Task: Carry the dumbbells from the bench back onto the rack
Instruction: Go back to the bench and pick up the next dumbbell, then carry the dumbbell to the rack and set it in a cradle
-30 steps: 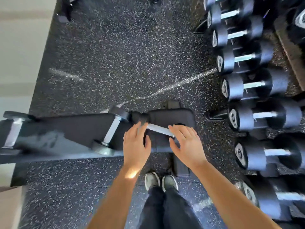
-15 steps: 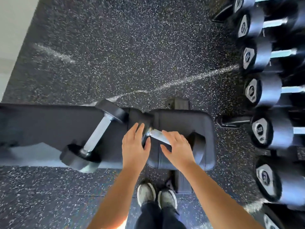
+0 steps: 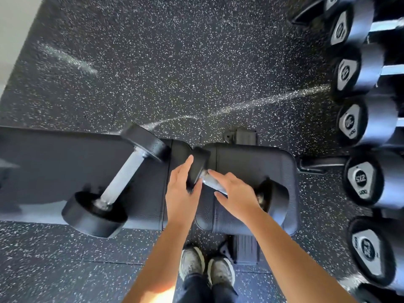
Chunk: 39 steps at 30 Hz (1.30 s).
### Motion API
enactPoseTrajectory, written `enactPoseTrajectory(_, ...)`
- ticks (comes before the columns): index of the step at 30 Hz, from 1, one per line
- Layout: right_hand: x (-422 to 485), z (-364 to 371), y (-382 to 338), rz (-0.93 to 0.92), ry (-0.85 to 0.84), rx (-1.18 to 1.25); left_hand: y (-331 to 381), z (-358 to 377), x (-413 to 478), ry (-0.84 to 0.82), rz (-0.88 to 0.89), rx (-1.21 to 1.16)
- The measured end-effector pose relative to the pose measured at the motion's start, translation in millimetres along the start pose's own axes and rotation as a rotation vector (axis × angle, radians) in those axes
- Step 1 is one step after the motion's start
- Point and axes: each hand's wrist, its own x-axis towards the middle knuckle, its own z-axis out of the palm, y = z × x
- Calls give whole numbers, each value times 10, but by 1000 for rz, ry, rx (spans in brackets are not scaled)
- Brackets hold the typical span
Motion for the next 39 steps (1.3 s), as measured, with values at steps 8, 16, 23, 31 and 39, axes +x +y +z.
enactPoseTrajectory(8, 134, -73, 53, 23, -146, 10, -96, 13, 7, -31, -1, -18)
enactPoseTrajectory(16, -157, -160, -118, 85, -352, 180, 10, -40, -364, 78, -107, -137)
enactPoseTrajectory(23, -1022, 109, -309, 230, -459, 411, 21, -322, -890, -151, -155, -50)
enactPoseTrajectory(31, -1691, -180, -566, 291, -391, 526, 678, -698, -1159, -263, 62, 67)
enactPoseTrajectory(39, -2250, -1078, -838, 229, -264, 504, 1689, -1098, -1184, -291, 299, 40)
